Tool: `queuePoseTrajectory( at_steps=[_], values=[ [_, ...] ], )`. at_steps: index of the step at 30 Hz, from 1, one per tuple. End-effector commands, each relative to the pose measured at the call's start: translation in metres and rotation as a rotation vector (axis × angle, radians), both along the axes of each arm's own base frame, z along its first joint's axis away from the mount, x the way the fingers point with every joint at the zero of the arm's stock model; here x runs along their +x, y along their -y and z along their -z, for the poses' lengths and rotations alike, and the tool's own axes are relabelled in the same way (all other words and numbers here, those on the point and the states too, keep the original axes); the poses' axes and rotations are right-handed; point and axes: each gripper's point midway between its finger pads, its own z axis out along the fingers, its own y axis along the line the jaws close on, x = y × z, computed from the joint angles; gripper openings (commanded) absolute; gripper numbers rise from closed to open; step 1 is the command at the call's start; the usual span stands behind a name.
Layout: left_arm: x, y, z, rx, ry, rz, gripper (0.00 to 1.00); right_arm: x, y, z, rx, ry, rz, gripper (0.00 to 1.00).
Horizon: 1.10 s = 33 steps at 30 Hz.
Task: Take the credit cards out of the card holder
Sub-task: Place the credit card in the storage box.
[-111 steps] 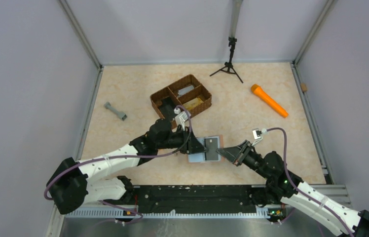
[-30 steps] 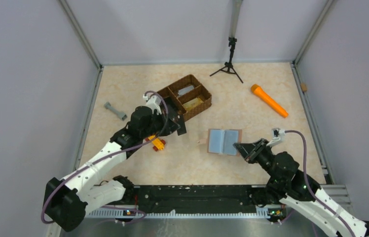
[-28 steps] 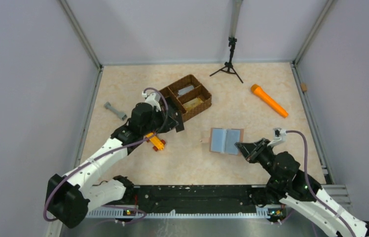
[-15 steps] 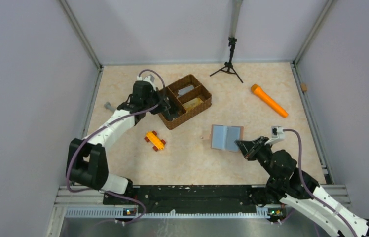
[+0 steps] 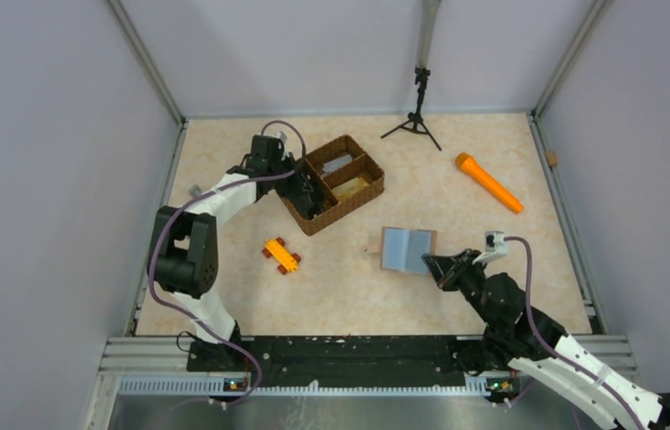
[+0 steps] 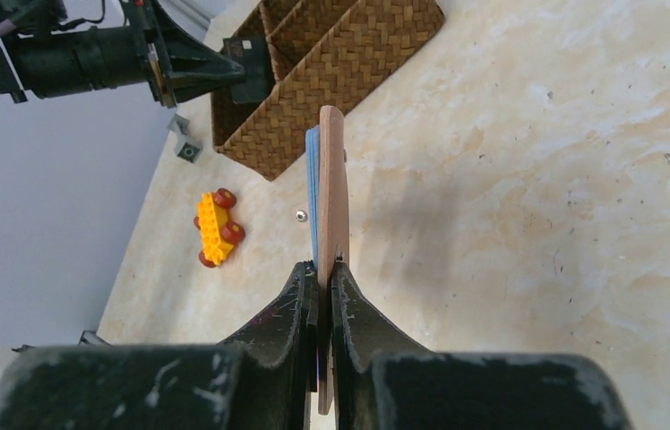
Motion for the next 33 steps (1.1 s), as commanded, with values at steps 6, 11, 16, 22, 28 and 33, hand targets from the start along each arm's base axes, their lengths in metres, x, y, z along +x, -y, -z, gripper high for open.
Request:
queuePoseTrajectory(
  at_steps=[6,11,16,22,28,33],
  values=[
    [0.016,-0.008,0.001,0.020,0.004,-0.037,0.00,0.011,0.003,-0.025,0.012,0.093,0.046,0.00],
    [0.020,-0.011,0.006,0.024,-0.017,-0.050,0.00,0.011,0.003,-0.027,0.013,0.098,0.044,0.00],
    [0.026,-0.018,0.008,0.061,-0.015,-0.069,0.16,0.010,0.004,-0.030,0.007,0.094,0.042,0.00],
    [0.013,-0.028,-0.011,0.130,0.002,-0.036,0.44,0.008,0.001,-0.024,0.014,0.069,0.028,0.00],
    [-0.009,-0.035,-0.057,0.150,0.075,-0.001,0.53,0.007,-0.005,-0.022,0.028,0.052,0.006,0.00],
    [-0.048,-0.013,-0.096,0.031,0.197,0.147,0.68,0.006,-0.014,-0.031,0.104,0.061,-0.016,0.00]
  ],
)
